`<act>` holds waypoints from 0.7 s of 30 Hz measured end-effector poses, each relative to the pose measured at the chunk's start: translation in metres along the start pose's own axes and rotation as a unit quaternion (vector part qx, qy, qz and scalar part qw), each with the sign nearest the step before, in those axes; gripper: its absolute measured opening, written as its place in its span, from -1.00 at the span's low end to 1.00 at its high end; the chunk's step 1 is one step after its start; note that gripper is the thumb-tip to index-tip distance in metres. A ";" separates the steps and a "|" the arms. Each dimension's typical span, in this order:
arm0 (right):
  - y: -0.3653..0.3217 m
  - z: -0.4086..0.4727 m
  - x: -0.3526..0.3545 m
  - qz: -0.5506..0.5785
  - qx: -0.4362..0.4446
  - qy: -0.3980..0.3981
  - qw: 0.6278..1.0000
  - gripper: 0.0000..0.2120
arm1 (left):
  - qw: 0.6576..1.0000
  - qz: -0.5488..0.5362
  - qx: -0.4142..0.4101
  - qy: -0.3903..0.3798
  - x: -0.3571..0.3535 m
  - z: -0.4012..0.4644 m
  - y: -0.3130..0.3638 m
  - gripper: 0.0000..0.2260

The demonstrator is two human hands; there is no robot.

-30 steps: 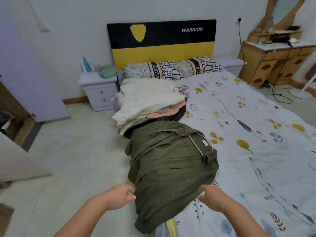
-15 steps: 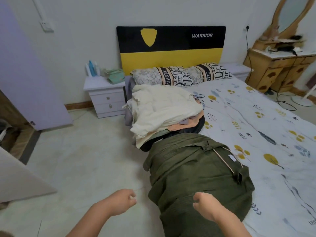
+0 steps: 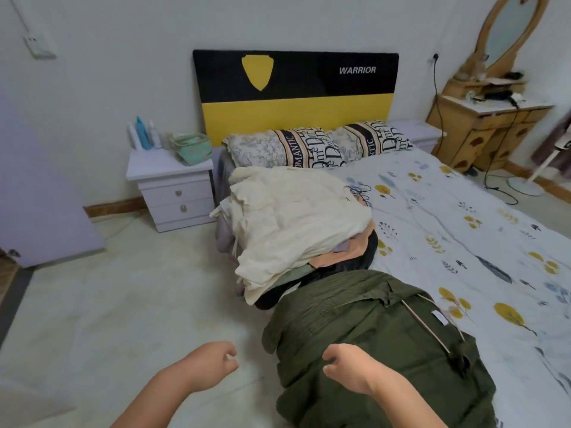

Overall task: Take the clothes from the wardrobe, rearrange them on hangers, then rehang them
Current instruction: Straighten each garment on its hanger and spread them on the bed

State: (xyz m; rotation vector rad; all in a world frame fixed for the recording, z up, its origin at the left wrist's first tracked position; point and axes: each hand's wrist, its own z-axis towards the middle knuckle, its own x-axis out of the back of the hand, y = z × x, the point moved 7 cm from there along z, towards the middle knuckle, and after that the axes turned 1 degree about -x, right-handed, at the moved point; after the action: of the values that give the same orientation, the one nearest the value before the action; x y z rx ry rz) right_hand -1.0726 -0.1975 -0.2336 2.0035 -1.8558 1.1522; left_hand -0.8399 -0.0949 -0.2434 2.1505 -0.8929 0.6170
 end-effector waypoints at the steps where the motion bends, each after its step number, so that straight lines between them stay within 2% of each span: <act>1: 0.003 0.011 0.012 0.002 -0.005 0.002 1.000 -0.59 | 1.000 0.005 -0.009 -0.006 0.008 0.013 0.010 -0.66; 10: 0.023 0.114 0.132 0.027 -0.038 0.023 0.999 -0.60 | 0.998 0.041 -0.045 0.008 0.115 0.137 0.091 -0.69; 21: 0.039 0.224 0.244 0.055 -0.105 0.072 0.990 -0.65 | 0.992 0.075 -0.101 -0.006 0.202 0.304 0.142 -0.69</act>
State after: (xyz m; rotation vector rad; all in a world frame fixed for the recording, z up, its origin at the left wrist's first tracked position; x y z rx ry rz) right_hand -1.0349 -0.5288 -0.2465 1.6807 -1.9456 1.0487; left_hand -0.7691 -0.4805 -0.2429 1.9210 -1.0829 0.5602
